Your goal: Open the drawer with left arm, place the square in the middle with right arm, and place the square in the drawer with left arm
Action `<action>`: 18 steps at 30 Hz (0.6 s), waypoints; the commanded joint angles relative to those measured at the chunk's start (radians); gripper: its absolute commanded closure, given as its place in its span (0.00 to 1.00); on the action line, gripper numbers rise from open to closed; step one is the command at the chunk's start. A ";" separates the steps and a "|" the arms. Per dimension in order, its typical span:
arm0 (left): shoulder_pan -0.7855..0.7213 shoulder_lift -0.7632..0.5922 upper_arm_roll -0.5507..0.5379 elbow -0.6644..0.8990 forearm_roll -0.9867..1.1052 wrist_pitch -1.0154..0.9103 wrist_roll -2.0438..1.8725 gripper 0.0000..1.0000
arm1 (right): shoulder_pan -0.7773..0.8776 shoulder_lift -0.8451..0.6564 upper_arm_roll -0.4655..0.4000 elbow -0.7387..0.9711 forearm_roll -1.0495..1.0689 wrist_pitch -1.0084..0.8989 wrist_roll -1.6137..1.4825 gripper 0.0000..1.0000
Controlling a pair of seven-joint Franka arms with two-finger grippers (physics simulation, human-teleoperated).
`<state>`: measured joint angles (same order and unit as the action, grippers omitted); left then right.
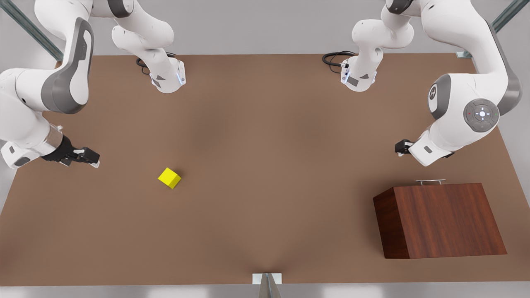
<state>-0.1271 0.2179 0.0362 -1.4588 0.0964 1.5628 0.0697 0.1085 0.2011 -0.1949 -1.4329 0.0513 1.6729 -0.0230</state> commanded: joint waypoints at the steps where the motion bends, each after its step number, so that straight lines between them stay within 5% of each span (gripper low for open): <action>1: 0.000 -0.002 0.001 0.000 0.002 0.000 -0.001 0.00 | 0.000 -0.002 0.000 -0.001 0.001 -0.001 0.000 0.00; 5: 0.001 -0.044 0.034 -0.084 0.000 0.071 -0.454 0.00 | 0.013 -0.019 0.074 -0.112 0.004 0.028 -0.002 0.00; 12: 0.000 -0.328 0.117 -0.707 -0.003 0.701 -1.042 0.00 | 0.019 0.038 0.192 -0.354 0.019 0.315 -0.267 0.00; 18: 0.000 -0.290 0.186 -0.836 -0.009 0.905 -1.275 0.00 | 0.017 0.135 0.195 -0.526 0.018 0.524 -0.547 0.00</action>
<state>-0.1299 -0.0687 0.2308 -2.2961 0.0879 2.4784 -1.2160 0.1240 0.3420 0.0000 -1.9783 0.0688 2.2013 -0.6131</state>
